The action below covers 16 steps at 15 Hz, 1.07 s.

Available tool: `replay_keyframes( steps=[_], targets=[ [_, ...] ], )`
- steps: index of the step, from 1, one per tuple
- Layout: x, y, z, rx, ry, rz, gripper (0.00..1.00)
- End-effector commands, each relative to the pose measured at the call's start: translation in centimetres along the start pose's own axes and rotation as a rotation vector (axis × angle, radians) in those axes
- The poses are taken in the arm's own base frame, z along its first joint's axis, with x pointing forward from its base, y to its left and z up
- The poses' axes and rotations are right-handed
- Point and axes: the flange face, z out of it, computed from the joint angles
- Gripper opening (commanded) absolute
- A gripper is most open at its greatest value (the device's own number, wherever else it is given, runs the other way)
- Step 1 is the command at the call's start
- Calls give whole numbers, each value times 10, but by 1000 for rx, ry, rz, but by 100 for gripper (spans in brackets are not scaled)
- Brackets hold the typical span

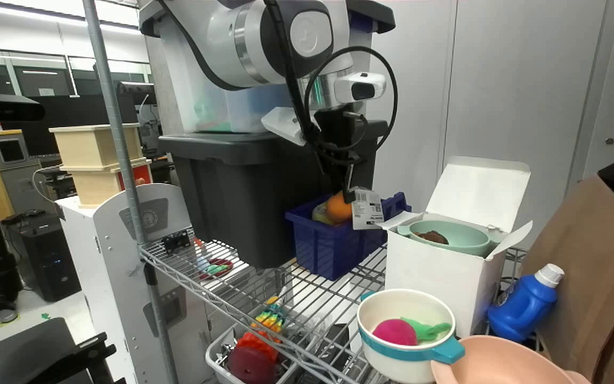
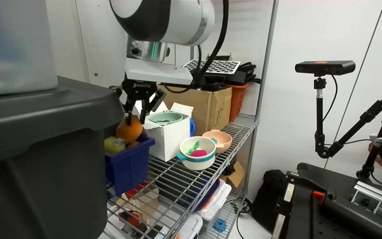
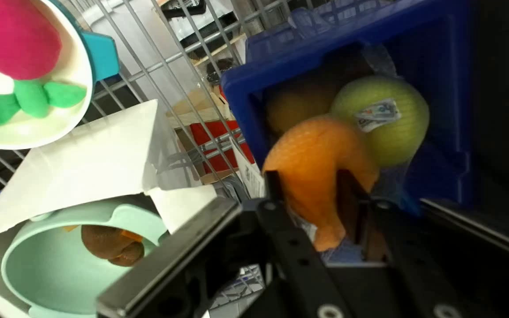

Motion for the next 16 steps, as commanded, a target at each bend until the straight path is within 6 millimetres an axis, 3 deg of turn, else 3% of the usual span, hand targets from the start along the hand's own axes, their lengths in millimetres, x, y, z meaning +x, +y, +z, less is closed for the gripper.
replay_keyframes(
  steps=[1, 6, 10, 11, 12, 16],
  targets=[
    [8, 10, -28, -7, 7, 9, 3],
    [15, 18, -62, 17, 38, 16, 0],
    [17, 24, -79, 27, 56, 13, 0],
    [16, 25, -81, 29, 59, 10, 26],
    [16, 26, -82, 30, 60, 8, 27],
    [13, 28, -73, 18, 47, 8, 55]
  ],
)
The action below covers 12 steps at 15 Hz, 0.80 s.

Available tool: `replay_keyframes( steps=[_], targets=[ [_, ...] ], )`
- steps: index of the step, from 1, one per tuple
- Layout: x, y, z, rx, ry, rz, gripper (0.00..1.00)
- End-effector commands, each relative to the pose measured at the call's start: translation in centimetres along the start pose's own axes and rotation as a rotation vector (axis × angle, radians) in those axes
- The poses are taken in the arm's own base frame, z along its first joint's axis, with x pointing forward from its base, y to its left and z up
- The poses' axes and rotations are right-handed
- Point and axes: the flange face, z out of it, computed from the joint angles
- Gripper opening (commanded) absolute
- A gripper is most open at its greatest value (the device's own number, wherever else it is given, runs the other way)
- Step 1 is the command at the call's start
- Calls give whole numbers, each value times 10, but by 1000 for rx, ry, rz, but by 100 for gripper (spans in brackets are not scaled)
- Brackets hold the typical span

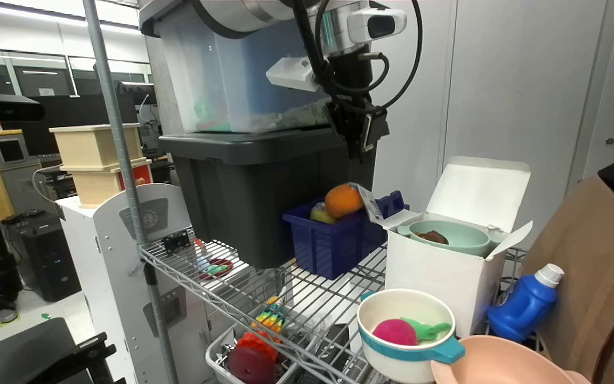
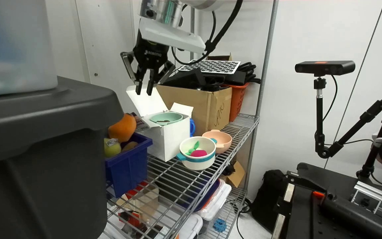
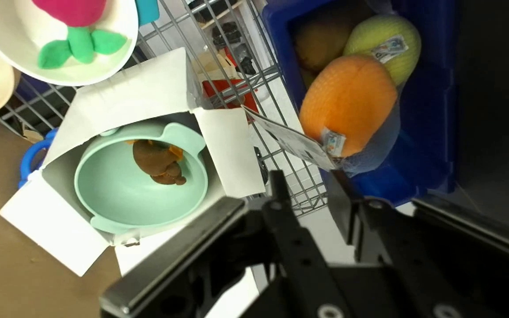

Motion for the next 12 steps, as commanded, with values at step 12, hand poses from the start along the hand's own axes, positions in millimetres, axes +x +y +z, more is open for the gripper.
replay_keyframes(
  steps=[12],
  targets=[
    [-29, -7, 58, -57, -58, -13, 100]
  ],
)
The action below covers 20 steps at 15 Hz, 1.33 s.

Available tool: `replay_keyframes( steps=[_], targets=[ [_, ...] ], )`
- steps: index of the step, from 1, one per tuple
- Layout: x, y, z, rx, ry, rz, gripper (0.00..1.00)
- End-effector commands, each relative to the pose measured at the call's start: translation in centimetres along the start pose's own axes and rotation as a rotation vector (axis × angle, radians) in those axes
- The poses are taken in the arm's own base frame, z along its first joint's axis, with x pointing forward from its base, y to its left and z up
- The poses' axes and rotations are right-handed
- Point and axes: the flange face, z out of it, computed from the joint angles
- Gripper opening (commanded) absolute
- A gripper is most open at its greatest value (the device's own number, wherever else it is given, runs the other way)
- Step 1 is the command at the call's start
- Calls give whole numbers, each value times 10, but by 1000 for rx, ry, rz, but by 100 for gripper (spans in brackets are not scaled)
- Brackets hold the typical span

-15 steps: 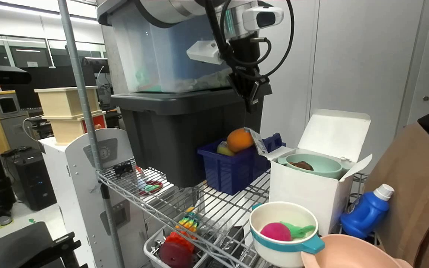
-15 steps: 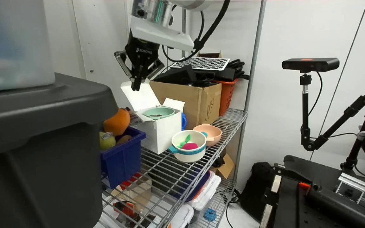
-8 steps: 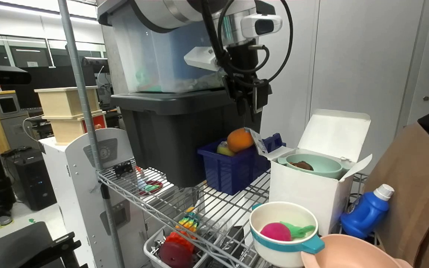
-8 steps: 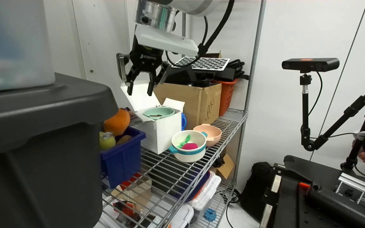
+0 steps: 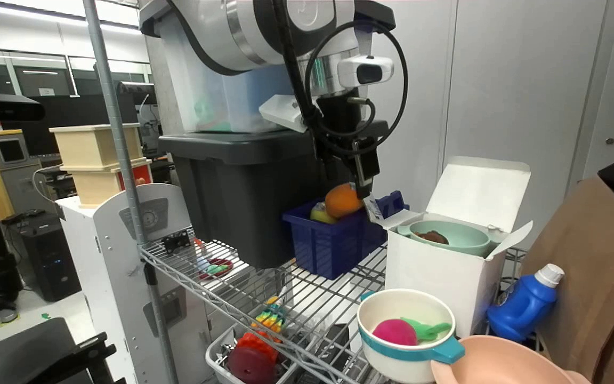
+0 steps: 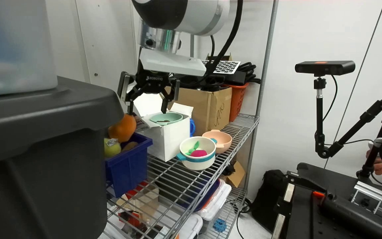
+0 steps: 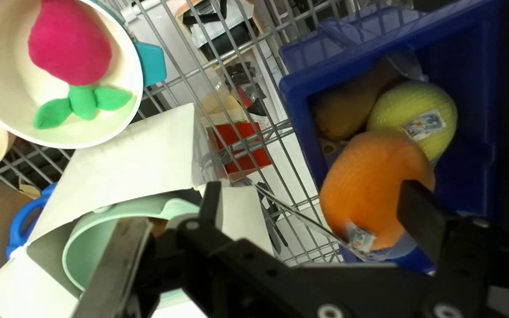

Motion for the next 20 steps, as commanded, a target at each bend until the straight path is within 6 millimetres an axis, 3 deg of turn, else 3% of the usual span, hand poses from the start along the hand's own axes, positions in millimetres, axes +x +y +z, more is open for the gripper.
replay_keyframes(
  steps=[1, 5, 13, 20],
  targets=[
    [-1, -7, 13, -31, 27, 4, 100],
    [-6, -10, 25, -33, 4, 7, 100],
    [-4, -30, 14, -3, 30, -12, 100],
    [-3, -47, 16, 23, 96, 30, 100]
  ],
)
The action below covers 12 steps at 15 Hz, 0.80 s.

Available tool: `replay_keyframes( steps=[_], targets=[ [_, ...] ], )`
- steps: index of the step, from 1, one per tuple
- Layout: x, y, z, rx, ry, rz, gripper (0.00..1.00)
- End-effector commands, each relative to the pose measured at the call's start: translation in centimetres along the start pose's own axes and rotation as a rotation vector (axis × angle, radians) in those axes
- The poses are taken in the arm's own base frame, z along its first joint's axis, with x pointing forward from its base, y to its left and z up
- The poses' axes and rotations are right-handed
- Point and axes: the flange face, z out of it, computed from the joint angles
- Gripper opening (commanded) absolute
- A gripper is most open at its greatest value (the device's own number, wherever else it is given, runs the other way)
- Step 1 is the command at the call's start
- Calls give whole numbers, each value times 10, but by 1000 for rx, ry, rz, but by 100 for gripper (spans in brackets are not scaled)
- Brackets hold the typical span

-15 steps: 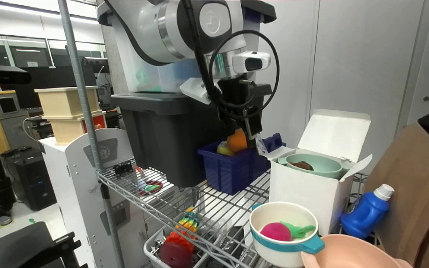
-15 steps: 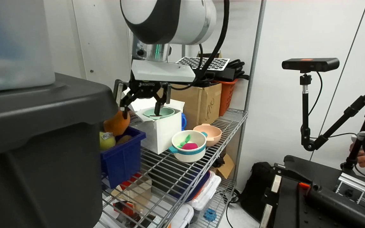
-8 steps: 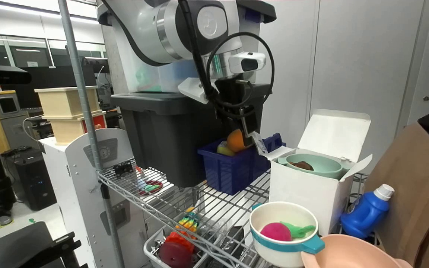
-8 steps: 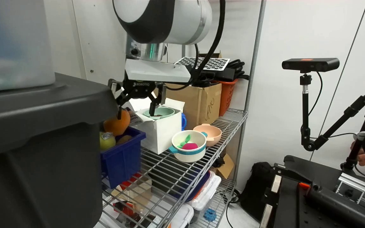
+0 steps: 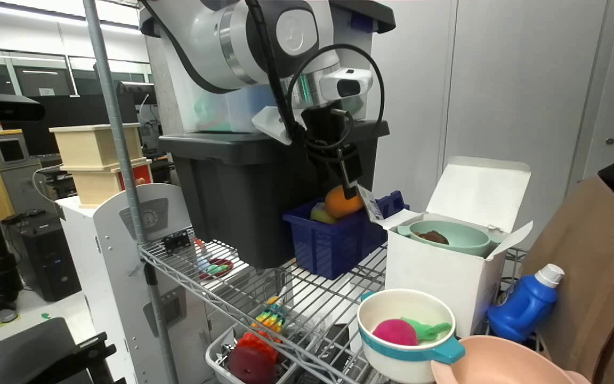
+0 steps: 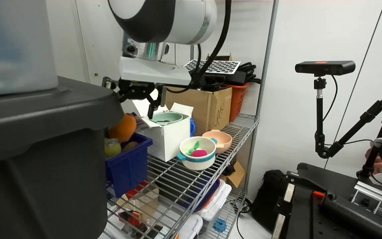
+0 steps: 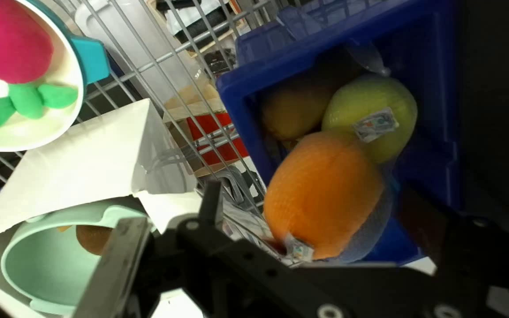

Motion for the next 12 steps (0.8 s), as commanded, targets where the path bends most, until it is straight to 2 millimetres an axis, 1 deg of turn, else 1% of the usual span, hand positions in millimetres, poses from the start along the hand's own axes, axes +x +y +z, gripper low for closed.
replay_keyframes(
  steps=[1, 8, 12],
  targets=[
    [3, -11, 2, 17, 51, 20, 100],
    [7, -8, 11, 14, 69, 24, 100],
    [10, -6, 24, -6, 68, 36, 100]
  ],
)
